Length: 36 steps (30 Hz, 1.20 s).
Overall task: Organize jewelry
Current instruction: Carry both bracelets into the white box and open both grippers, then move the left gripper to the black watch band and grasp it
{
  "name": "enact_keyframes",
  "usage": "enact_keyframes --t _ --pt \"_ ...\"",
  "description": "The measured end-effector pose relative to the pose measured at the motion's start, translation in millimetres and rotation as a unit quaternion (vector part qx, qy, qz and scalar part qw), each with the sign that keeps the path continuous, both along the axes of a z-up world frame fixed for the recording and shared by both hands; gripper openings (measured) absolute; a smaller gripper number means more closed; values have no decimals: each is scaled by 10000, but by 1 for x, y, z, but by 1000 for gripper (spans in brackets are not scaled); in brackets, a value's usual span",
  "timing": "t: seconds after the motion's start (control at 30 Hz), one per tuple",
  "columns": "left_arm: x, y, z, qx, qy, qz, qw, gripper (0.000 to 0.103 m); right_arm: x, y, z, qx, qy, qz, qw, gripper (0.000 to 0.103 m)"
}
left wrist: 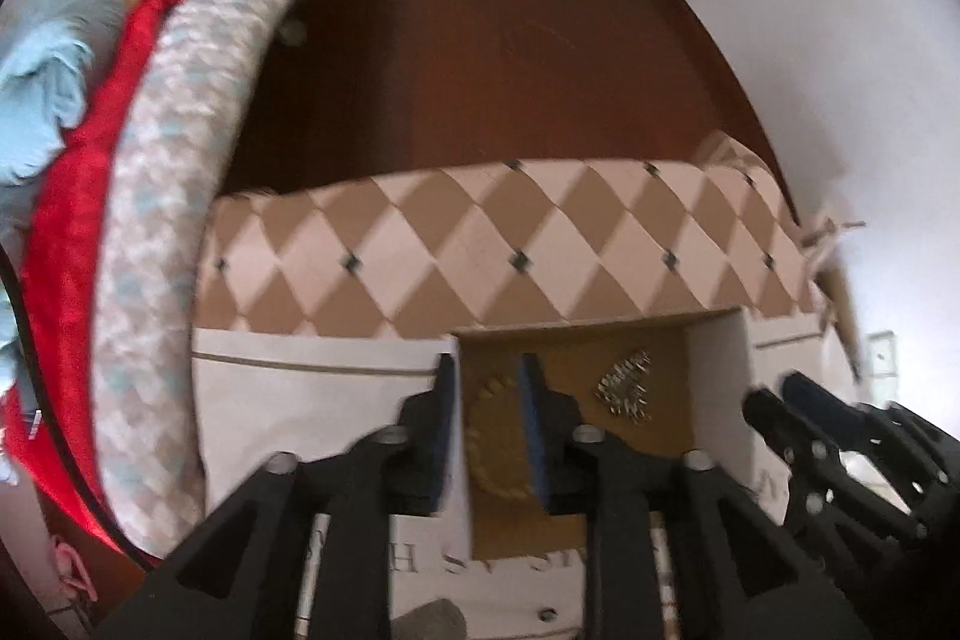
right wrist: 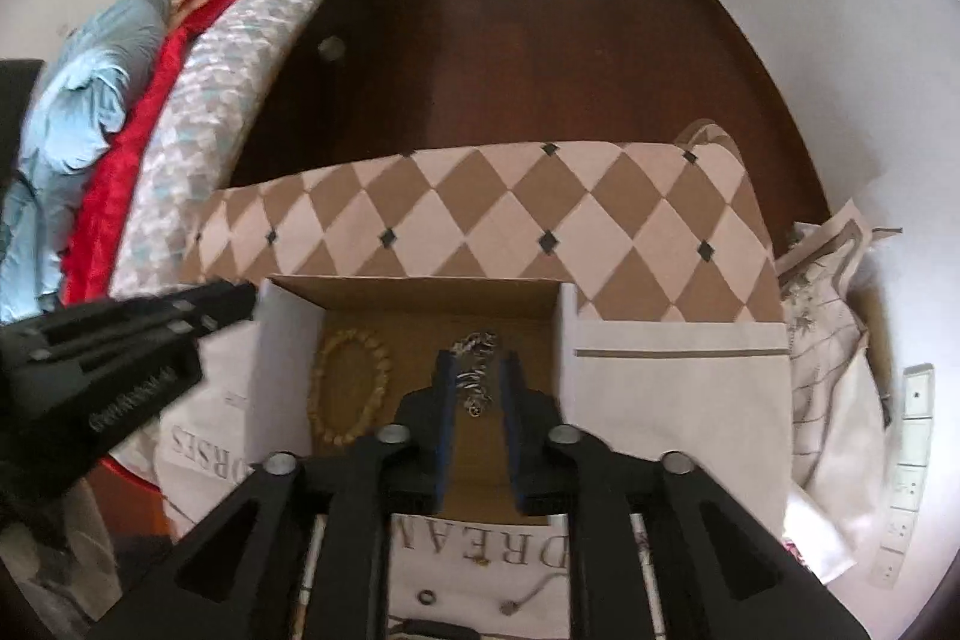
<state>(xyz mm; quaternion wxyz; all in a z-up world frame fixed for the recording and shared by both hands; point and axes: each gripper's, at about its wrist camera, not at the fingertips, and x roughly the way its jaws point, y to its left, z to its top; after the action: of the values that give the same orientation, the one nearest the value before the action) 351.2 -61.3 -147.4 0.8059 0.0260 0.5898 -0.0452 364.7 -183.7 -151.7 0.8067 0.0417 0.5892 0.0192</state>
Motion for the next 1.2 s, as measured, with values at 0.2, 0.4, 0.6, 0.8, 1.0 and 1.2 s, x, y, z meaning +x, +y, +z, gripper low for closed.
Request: enact_keyframes --t 0.2,0.4,0.6,0.8,1.0,1.2 --pt "-23 6 1 778 -450 130 9959 94 -16 -4 -5 -403 122 -111 9991 75" --pt "-42 18 -8 1097 -518 263 9923 103 -33 -5 -11 -538 211 -234 9981 92" --pt "-56 31 -7 1047 -634 431 9915 103 -50 0 -10 -566 151 -275 9979 99" --pt "-78 38 10 945 -855 565 9902 103 -63 6 1 -582 -57 -262 9979 99" --pt "-108 44 37 811 -1214 634 9872 103 -87 9 27 -598 -446 -341 9966 99" --pt "-143 49 64 646 -1579 659 9831 103 -124 11 67 -708 -1031 -396 9914 99"
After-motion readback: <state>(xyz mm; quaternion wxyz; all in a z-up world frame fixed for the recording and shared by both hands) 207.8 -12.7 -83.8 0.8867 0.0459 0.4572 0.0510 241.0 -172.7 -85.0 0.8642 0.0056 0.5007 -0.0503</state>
